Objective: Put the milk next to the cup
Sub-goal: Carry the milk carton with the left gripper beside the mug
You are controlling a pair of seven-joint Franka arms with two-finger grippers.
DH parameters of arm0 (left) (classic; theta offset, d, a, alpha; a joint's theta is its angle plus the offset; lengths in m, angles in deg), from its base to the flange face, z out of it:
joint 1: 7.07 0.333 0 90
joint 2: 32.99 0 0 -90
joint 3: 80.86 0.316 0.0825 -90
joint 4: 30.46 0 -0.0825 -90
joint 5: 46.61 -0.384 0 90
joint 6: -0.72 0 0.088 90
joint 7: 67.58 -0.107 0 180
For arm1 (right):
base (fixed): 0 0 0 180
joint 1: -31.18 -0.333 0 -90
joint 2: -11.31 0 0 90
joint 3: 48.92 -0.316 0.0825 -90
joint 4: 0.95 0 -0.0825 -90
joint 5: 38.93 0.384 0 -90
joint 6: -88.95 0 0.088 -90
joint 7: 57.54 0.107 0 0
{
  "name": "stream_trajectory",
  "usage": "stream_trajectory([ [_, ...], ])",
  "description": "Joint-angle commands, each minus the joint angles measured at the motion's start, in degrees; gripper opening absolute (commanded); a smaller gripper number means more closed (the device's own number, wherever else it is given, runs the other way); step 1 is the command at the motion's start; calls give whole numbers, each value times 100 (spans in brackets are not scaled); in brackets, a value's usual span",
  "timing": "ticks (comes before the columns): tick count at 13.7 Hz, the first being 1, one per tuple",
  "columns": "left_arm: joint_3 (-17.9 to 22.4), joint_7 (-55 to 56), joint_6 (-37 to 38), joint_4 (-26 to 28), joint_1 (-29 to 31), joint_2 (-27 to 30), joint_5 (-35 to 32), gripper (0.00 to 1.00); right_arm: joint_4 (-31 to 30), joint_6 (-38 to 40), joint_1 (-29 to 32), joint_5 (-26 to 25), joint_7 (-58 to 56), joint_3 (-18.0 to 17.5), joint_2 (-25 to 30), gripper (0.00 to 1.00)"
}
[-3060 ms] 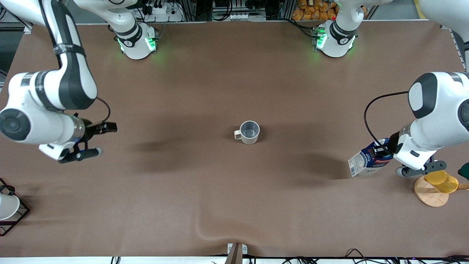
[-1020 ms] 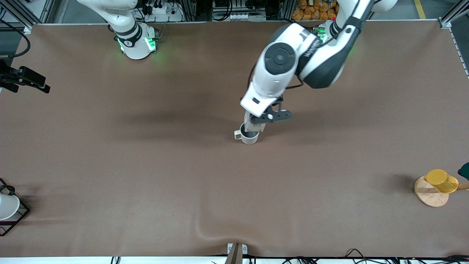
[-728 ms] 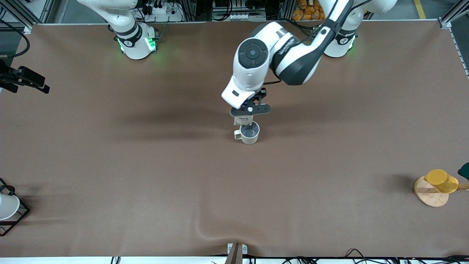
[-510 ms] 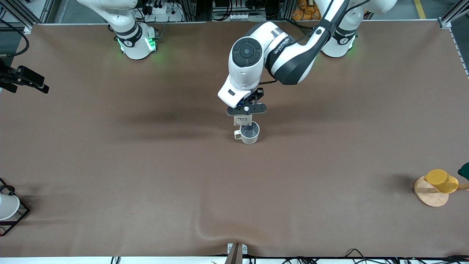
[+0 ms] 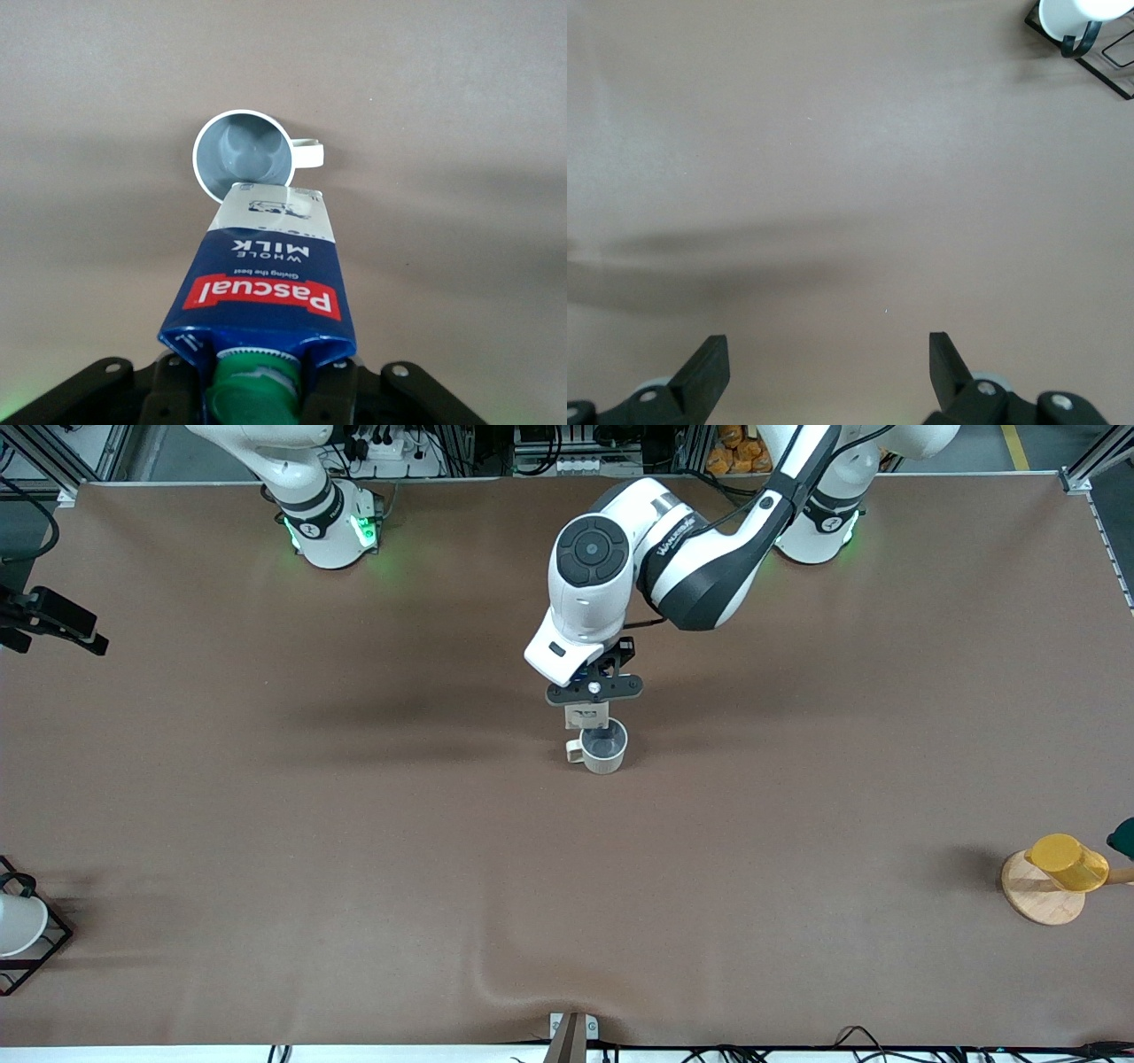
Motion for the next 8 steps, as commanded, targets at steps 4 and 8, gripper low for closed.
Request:
stream_trajectory([
  [4,59,42,253,-25,27,31,-136,29,36,-39,78,160,49,13,25,100],
  [8,59,50,359,-25,36,199,-57,29,-34,-12,131,160,49,13,-19,100],
])
